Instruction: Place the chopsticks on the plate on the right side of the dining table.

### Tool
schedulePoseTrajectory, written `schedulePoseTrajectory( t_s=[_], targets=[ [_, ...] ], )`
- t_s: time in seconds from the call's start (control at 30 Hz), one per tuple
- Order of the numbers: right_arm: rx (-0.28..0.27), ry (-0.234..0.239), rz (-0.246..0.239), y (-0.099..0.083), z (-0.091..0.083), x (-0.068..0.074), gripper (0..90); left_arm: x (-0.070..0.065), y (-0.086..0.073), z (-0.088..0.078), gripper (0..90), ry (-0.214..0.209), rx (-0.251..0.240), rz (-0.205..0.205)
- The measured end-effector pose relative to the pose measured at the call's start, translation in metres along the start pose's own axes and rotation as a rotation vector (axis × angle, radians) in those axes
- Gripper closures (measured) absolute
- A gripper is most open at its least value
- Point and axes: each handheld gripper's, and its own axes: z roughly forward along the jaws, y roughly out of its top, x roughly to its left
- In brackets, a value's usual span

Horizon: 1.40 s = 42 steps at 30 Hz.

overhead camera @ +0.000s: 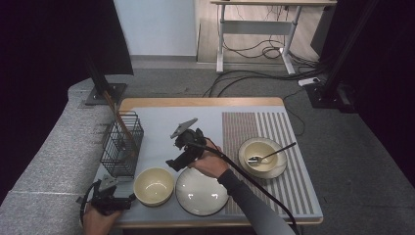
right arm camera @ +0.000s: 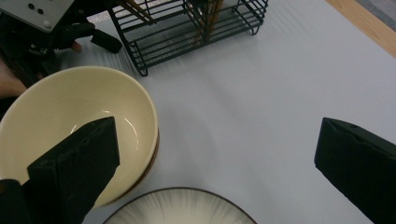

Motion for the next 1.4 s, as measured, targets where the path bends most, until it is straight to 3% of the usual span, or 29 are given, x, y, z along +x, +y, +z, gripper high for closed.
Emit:
schedulePoseTrajectory(
  t_s=[0.23, 0.63, 0.77, 1.4],
  targets=[
    [0.009, 0.008, -0.026, 0.013, 0.012, 0.008, 0.0, 0.000, 0.000, 0.000, 0.1, 0.000, -0.001, 0.000],
    [-0.029, 0.032, -0.043, 0.035, 0.026, 0.020, 1.3, 0.000, 0.000, 0.000, 0.1, -0.001, 0.002, 0.002],
    [-0.056, 0.058, -0.037, 0.042, 0.029, 0.022, 1.1, 0.000, 0.000, 0.000, 0.1, 0.001, 0.001, -0.001],
    [-0.090, 0.072, -0.075, 0.062, 0.038, 0.034, 7.2, 0.000, 0.000, 0.000, 0.1, 0.003, -0.001, 0.002]
  ],
)
